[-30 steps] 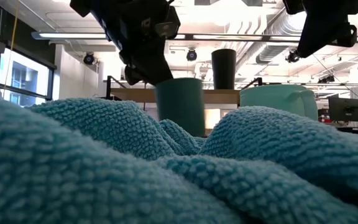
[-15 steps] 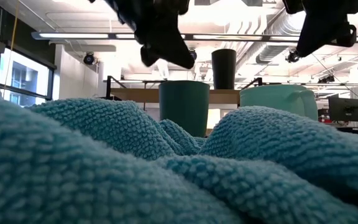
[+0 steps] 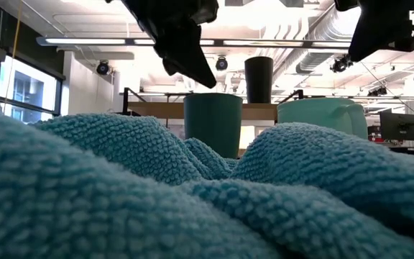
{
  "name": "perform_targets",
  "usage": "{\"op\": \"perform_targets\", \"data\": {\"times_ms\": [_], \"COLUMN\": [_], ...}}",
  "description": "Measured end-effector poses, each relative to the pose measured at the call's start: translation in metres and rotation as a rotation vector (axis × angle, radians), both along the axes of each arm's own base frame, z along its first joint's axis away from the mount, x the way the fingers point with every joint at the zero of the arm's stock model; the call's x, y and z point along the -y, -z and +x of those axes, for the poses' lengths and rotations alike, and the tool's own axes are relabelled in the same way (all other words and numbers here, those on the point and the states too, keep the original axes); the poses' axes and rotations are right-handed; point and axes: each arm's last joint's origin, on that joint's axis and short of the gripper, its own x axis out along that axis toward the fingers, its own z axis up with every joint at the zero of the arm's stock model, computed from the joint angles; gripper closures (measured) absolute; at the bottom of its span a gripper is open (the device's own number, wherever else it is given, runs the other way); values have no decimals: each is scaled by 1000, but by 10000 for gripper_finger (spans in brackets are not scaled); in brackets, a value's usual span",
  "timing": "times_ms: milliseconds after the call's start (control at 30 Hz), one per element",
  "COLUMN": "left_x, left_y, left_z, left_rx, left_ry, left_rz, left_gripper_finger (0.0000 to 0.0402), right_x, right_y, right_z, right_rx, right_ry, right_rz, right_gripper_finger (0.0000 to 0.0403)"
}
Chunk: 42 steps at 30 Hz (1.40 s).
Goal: Stack small to large cups/mugs on shelf
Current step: Put the green cup on the shelf
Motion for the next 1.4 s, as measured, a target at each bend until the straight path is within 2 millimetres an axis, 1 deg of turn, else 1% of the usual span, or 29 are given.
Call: {"op": "perform_targets", "data": {"times_ms": [100, 367, 533, 667, 767, 833, 933, 1100, 1400], "left_x": [-5, -6, -6, -8, -8, -7, -7, -7, -7], "left_y": [0, 0, 3, 5, 11, 10, 16, 21, 21], "left_z": [0, 0, 2, 3, 4, 5, 6, 9, 8], "left_rx": [1, 2, -1, -6, -33, -14, -38, -42, -48], "left_ry": [3, 0, 3, 16, 18, 23, 22, 17, 7], "left_rz": [-28, -36, -32, -55, -59, -65, -71, -82, -83], "left_gripper_finger": [359, 280, 251, 246, 245, 245, 245, 245, 245], "right_x": [-1, -3, -3, -3, -3, -3, -3, -3, -3], "right_y": [0, 0, 0, 0, 0, 0, 0, 0, -1], "right_z": [-1, -1, -1, -1, -1, -1, -1, -1, -1], "right_rx": [2, 3, 4, 5, 6, 7, 9, 11, 15], "right_ry": [8, 9, 9, 9, 8, 9, 9, 10, 9], "right_rz": [9, 15, 15, 15, 15, 16, 17, 17, 14], "right_gripper_finger": [353, 353, 353, 353, 353, 353, 353, 353, 353]}}
